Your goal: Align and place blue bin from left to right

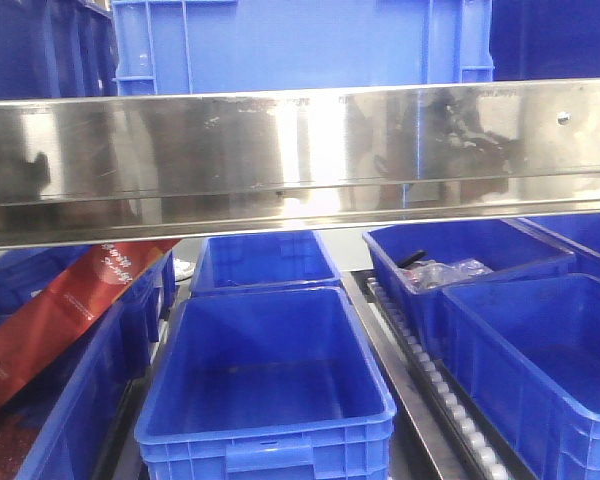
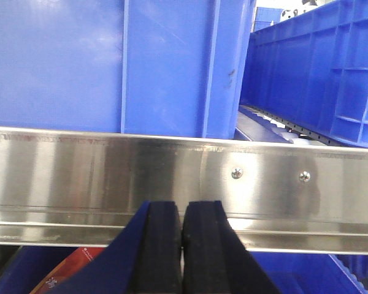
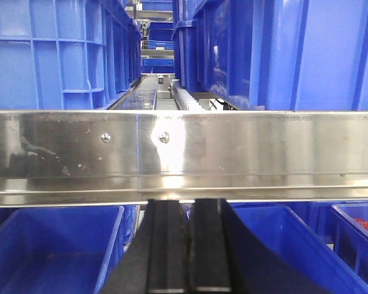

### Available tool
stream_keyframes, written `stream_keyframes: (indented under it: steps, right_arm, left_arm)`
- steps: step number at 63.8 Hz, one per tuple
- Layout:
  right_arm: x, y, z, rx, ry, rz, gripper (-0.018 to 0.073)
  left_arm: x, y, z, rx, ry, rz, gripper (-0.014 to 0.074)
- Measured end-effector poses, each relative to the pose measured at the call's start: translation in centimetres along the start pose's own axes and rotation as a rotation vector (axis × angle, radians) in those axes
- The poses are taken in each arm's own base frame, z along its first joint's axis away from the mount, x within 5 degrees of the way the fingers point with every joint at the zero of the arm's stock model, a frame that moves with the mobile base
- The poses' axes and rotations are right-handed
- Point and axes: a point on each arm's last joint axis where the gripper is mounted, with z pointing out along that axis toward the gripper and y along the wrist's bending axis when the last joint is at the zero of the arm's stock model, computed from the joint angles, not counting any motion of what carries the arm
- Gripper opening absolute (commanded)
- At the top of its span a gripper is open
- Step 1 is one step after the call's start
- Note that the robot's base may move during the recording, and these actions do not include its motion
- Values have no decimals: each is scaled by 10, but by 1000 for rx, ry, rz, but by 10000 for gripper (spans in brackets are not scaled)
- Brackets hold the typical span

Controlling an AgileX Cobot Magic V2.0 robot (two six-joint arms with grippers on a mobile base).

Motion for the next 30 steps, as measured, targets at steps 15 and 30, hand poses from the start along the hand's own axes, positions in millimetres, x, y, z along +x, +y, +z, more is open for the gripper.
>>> stream_keyframes:
  steps: [15,30]
  right_arm:
    - [0,0,0,0,0,-1,-70]
    - [0,0,0,0,0,-1,-70]
  left_arm:
    - [0,0,0,0,0,0,4]
    - [0,0,0,0,0,0,4]
